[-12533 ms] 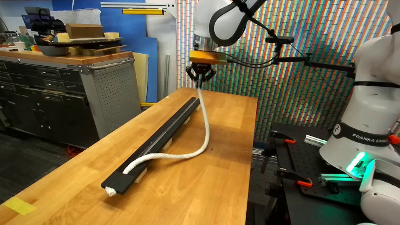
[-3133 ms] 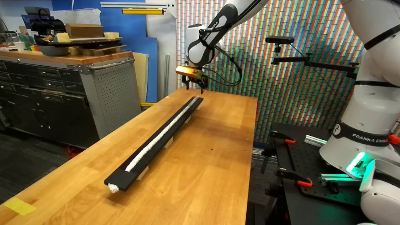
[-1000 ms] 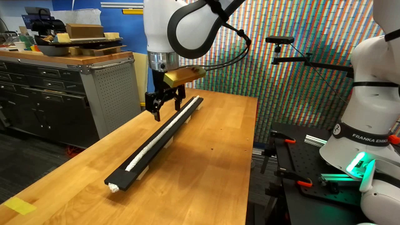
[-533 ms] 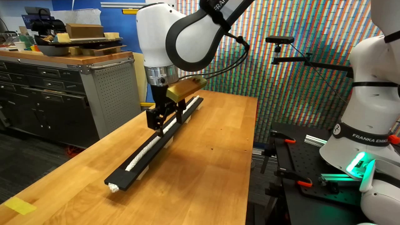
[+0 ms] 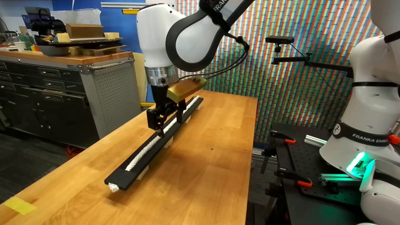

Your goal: Put the rope in the groove then press down on the rope

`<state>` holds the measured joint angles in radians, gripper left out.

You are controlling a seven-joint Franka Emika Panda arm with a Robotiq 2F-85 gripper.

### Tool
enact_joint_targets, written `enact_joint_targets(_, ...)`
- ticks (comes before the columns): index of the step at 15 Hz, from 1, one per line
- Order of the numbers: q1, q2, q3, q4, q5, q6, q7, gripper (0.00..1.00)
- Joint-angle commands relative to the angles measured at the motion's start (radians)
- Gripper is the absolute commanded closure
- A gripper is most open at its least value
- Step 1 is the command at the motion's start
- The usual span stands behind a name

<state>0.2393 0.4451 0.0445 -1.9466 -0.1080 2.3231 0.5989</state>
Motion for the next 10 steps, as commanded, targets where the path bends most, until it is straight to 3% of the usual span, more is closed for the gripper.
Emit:
enact_joint_targets(1, 0.024, 0.029, -0.012, 0.045, -0.005, -0.006, 0.009, 0.00)
enact_joint_targets(10, 0.128, 0.132, -0.016, 0.231, -0.060, -0.051, 0.048, 0.00)
